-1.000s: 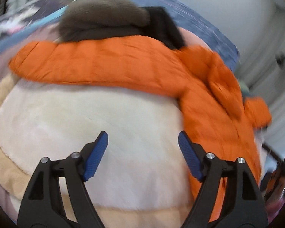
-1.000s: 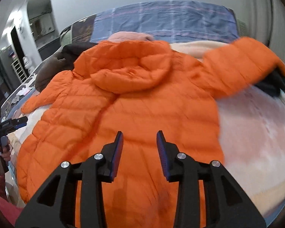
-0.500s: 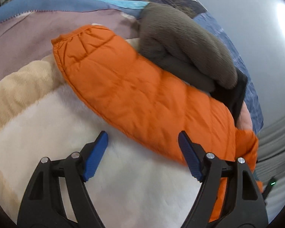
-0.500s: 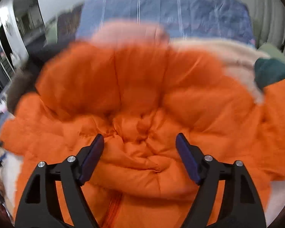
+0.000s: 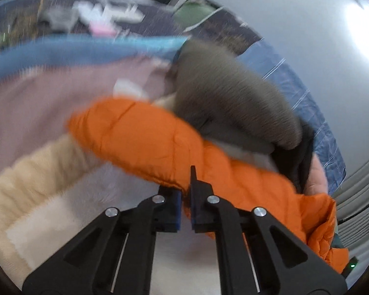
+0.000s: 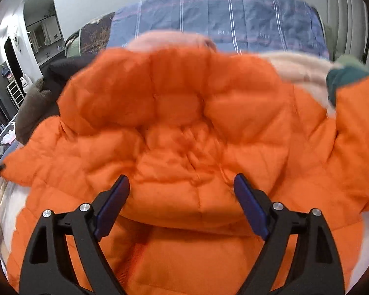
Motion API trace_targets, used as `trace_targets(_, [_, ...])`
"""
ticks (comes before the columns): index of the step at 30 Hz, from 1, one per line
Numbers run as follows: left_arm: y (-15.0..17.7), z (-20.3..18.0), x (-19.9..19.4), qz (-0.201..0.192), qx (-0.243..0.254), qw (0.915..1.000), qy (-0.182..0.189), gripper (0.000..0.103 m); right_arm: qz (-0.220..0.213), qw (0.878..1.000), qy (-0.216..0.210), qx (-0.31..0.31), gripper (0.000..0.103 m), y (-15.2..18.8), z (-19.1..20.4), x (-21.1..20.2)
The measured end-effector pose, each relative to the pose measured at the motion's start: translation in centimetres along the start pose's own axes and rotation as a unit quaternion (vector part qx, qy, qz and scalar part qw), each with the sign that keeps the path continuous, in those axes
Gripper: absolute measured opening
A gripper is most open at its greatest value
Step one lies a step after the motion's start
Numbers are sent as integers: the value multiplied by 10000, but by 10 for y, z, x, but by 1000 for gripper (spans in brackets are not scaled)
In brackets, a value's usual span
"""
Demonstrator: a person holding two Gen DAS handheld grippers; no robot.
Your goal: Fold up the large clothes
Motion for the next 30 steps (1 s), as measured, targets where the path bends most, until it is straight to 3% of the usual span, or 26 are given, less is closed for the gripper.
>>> trace_targets(4, [-17, -64, -52, -714, 719, 9945, 255, 4, -47, 9977, -526, 435, 89, 10, -14, 8])
trace_targets(6, [-17, -119, -81, -1078, 1293, 9842, 541, 4, -74, 9980, -489, 382, 90, 12, -12, 6])
trace_targets(10, [17, -239, -128, -1475, 2702, 9433, 1243, 4, -186, 9979, -480, 400, 90, 12, -10, -3])
trace_targets(13, [77, -321, -143, -1328, 3792, 8974, 1824, 6, -557, 9929, -661, 814, 90, 9, -19, -38])
trace_targets(14, [114, -350, -143, -1218, 4318, 8709, 2005, 9, -684, 9907, -718, 931, 90, 7, -25, -51])
trace_targets(15, [137, -363, -142, -1141, 4613, 8551, 2074, 11, -789, 9892, -720, 1005, 90, 8, -32, -64])
trace_targets(16, [177, -381, -135, -985, 5102, 8272, 2140, 15, -885, 9882, -657, 1059, 90, 8, -41, -77])
trace_targets(17, [201, -387, -130, -853, 5381, 8109, 2134, 30, -953, 9878, -558, 1096, 90, 10, -50, -89])
trace_targets(18, [238, -393, -118, -671, 5784, 7866, 2054, 42, -996, 9874, -464, 1137, 90, 13, -60, -99])
trace_targets(19, [260, -395, -110, -582, 6023, 7718, 1955, 57, -1013, 9871, -387, 1179, 90, 16, -68, -106])
trace_targets(22, [334, -383, -81, -298, 6818, 7129, 1612, 58, -910, 9856, -228, 1409, 90, 34, -94, -121])
trace_targets(24, [346, -376, -73, -210, 6929, 7053, 1486, 59, -776, 9846, -217, 1550, 90, 43, -106, -122])
trace_targets(25, [346, -371, -72, -120, 6886, 7101, 1464, 59, -749, 9845, -227, 1567, 90, 45, -107, -121])
trace_targets(28, [326, -360, -79, -5, 6625, 7329, 1548, 65, -625, 9846, -441, 1570, 90, 47, -102, -114])
trace_targets(30, [300, -349, -89, -22, 6376, 7526, 1645, 67, -583, 9856, -530, 1499, 90, 41, -94, -108])
Point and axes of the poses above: each gripper's, at about its wrist camera, not at the fingertips, and x roughly the way its jaws point, z to its left, y to its underside, the point moved 6 cm from there along x, roughly the way its jaws point, and after that the axes turned 5 degrees about -y, right-handed, at the moved point
